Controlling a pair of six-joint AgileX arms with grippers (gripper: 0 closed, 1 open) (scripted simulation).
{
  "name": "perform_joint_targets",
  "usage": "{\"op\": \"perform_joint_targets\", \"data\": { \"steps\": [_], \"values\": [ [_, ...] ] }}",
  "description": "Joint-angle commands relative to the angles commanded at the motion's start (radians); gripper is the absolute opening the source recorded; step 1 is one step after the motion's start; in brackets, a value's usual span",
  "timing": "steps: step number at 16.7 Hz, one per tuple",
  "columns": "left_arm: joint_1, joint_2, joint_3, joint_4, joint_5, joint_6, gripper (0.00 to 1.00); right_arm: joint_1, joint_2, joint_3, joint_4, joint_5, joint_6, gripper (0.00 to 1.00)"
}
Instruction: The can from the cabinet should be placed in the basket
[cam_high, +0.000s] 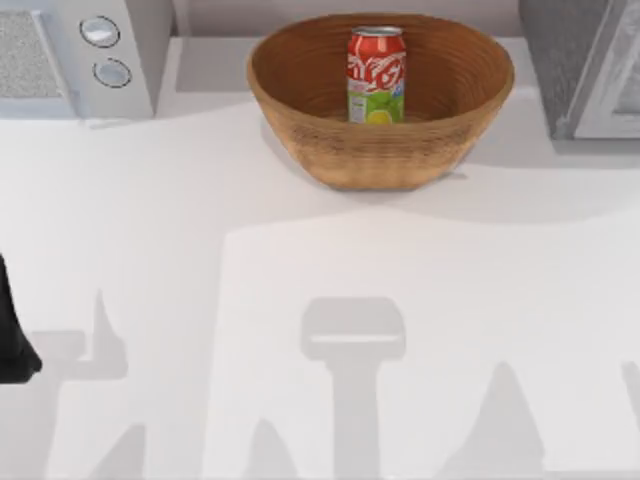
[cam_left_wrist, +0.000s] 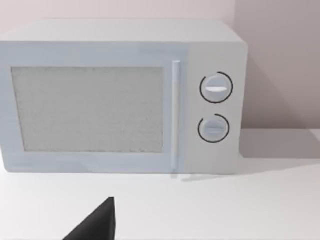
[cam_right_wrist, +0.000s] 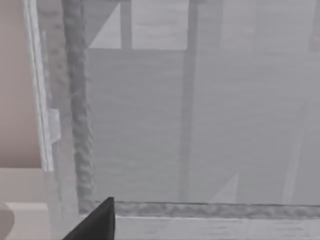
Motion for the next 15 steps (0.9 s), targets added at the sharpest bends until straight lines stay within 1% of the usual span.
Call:
{"op": "perform_joint_targets", "data": {
  "steps": [4,8,11,15],
  "values": [
    [0.000,0.000,0.000,0.000,0.000,0.000,1.00,-0.226,0.356,0.078,0.266,-0.219,0.007,1.00],
    [0.000,0.000,0.000,0.000,0.000,0.000,1.00,-0.387,0.612,0.135,0.459,-0.379,0.012,1.00],
    [0.000,0.000,0.000,0.000,0.000,0.000,1.00,-0.446,0.700,0.157,0.526,-0.438,0.014,1.00],
    [0.000,0.000,0.000,0.000,0.000,0.000,1.00,-0.451,0.707,0.159,0.532,-0.443,0.014,1.00]
  ]
}}
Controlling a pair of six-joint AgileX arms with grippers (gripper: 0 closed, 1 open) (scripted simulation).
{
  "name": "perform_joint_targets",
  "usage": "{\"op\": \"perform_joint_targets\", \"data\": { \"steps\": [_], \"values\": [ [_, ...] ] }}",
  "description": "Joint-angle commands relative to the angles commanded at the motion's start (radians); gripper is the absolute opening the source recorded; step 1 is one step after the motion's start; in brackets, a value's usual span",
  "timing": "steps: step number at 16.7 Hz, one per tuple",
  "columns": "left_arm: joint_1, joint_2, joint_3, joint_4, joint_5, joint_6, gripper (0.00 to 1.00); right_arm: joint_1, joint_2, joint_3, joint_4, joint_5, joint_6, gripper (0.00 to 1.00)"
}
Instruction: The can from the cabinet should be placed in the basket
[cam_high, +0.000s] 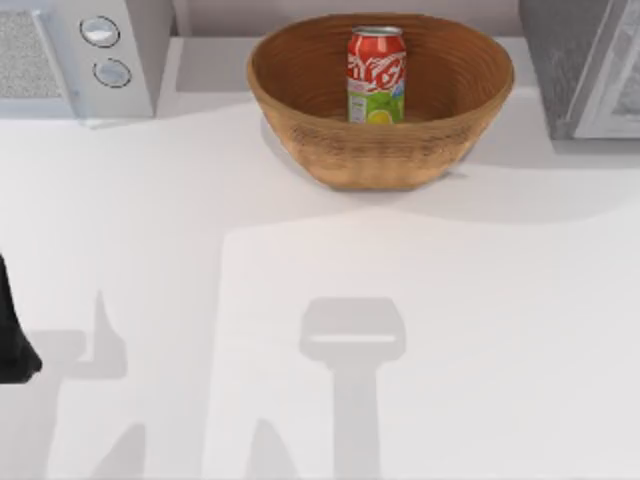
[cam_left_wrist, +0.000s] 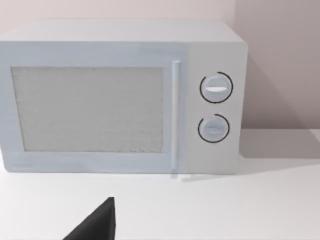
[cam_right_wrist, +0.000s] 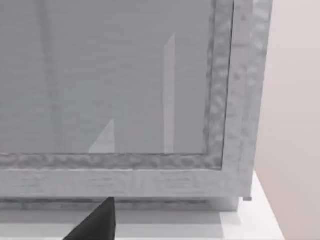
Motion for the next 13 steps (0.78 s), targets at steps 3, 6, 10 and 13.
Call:
{"op": "perform_joint_targets", "data": {
  "steps": [3,6,10,13],
  "values": [
    [0.000,0.000,0.000,0.000,0.000,0.000,1.00,0.004,-0.003,0.008,-0.014,0.001,0.000,1.00],
    [0.000,0.000,0.000,0.000,0.000,0.000,1.00,-0.003,-0.009,0.102,-0.105,-0.009,-0.001,1.00],
    [0.000,0.000,0.000,0.000,0.000,0.000,1.00,-0.020,-0.027,0.344,-0.368,-0.025,-0.001,1.00],
    [0.000,0.000,0.000,0.000,0.000,0.000,1.00,-0.030,-0.054,0.574,-0.641,-0.031,-0.001,1.00]
  ]
}}
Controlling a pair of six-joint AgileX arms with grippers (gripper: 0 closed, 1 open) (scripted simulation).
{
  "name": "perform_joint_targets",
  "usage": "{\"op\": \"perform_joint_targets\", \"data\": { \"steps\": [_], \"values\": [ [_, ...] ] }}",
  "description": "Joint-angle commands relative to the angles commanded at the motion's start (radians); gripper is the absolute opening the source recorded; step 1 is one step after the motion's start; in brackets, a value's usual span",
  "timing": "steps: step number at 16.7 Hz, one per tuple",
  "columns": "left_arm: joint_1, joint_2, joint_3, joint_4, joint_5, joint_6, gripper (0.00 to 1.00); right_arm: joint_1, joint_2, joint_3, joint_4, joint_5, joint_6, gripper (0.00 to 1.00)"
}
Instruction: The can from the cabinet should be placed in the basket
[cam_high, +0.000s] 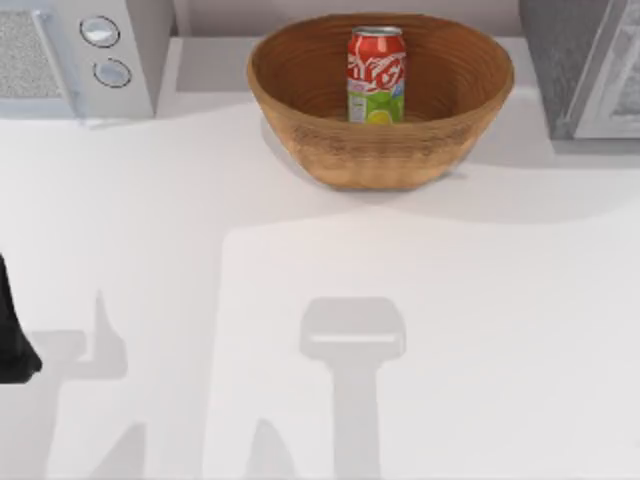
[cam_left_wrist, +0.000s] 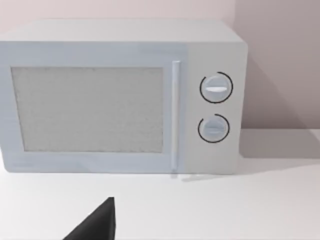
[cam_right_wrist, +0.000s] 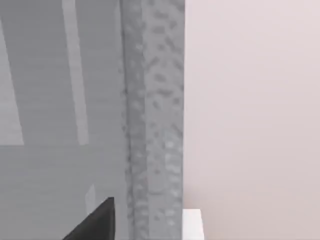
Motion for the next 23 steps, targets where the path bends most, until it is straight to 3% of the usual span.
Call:
{"op": "perform_joint_targets", "data": {
  "steps": [6,10,13,19,23],
  "values": [
    [0.000,0.000,0.000,0.000,0.000,0.000,1.00,-0.003,-0.076,0.471,-0.581,-0.002,0.001,1.00],
    [0.000,0.000,0.000,0.000,0.000,0.000,1.00,0.007,-0.130,0.705,-0.849,0.006,0.001,1.00],
    [0.000,0.000,0.000,0.000,0.000,0.000,1.00,0.013,-0.154,0.792,-0.940,0.010,0.001,1.00],
    [0.000,0.000,0.000,0.000,0.000,0.000,1.00,0.011,-0.155,0.802,-0.946,0.010,0.001,1.00],
    [0.000,0.000,0.000,0.000,0.000,0.000,1.00,0.113,-0.151,0.816,-0.951,0.110,-0.001,1.00]
  ]
}}
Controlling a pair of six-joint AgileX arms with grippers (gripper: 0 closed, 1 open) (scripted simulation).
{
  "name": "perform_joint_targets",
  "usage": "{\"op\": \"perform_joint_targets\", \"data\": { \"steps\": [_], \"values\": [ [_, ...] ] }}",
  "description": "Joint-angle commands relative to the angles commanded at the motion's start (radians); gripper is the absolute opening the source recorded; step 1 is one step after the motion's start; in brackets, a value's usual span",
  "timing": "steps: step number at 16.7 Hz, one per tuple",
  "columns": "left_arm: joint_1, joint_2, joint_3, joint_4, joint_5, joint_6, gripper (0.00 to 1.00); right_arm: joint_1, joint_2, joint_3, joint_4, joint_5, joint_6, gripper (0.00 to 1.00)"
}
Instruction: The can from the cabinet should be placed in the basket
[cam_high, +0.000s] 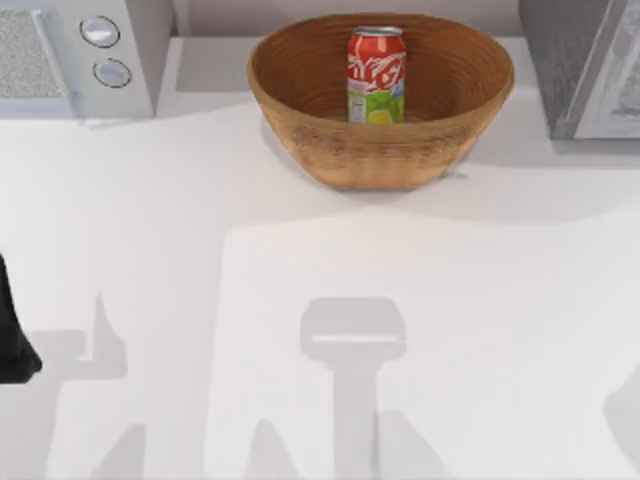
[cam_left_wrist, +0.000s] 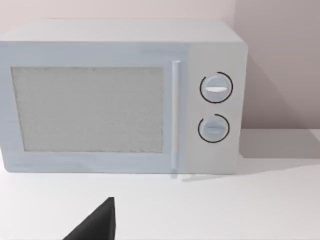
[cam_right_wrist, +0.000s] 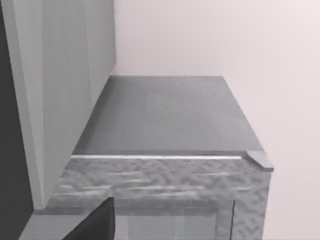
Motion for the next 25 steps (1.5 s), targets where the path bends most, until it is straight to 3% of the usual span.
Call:
{"op": "perform_joint_targets", "data": {
  "steps": [4,12,15,19,25],
  "values": [
    [0.000,0.000,0.000,0.000,0.000,0.000,1.00,0.256,0.007,0.018,-0.014,0.258,-0.003,1.00],
    [0.000,0.000,0.000,0.000,0.000,0.000,1.00,0.995,-0.014,0.006,-0.044,0.997,-0.005,1.00],
    [0.000,0.000,0.000,0.000,0.000,0.000,1.00,1.219,-0.033,-0.014,-0.049,1.220,-0.006,1.00],
    [0.000,0.000,0.000,0.000,0.000,0.000,1.00,1.371,-0.051,-0.034,-0.053,1.372,-0.006,1.00],
    [0.000,0.000,0.000,0.000,0.000,0.000,1.00,1.360,-0.072,-0.025,-0.059,1.401,-0.019,1.00]
  ]
}}
